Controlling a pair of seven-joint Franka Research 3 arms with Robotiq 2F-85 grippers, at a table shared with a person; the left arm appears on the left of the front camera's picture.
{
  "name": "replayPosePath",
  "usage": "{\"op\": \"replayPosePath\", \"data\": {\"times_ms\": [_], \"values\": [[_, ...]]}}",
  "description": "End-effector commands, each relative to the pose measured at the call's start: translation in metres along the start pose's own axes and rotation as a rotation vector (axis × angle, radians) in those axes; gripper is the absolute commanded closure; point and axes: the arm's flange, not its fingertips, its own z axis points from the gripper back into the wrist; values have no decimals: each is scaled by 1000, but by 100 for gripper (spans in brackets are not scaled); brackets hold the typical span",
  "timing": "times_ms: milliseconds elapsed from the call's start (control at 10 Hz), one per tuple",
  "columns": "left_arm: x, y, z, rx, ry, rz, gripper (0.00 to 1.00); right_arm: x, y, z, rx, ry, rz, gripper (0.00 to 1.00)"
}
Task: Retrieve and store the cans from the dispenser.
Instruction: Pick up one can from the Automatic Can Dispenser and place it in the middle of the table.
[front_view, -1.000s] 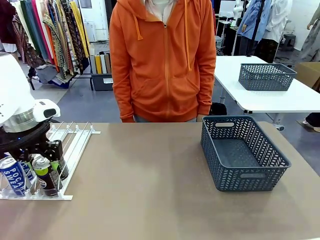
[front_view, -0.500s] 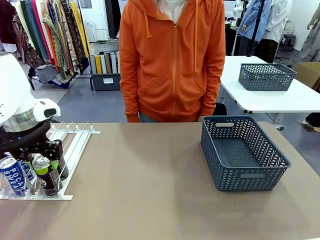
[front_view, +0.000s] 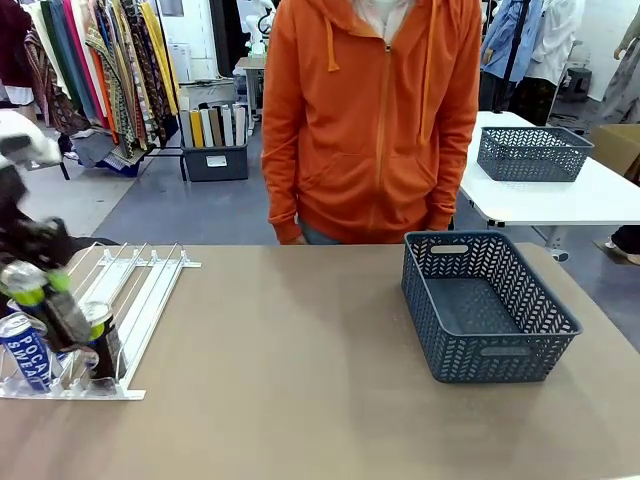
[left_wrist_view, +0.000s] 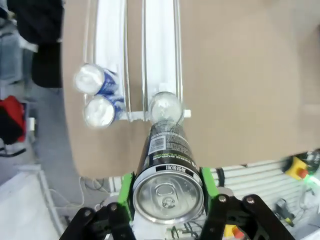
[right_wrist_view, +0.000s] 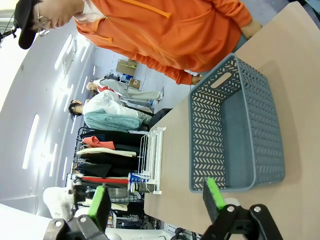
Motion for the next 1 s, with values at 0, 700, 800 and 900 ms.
{"op": "replayPosePath", "data": {"times_ms": [0,700,800,900], "values": [[-4,7,45,-52,-64,5,100,4,4,0,21,-13,2,0],[-15,8,59,-36,-66,13,100,4,4,0,21,-13,2,0],[-15,6,53,-42,-55,25,100,4,4,0,21,-13,2,0],[-15,-9,46,-153,-57,37,100,4,4,0,21,-13,2,0]]}}
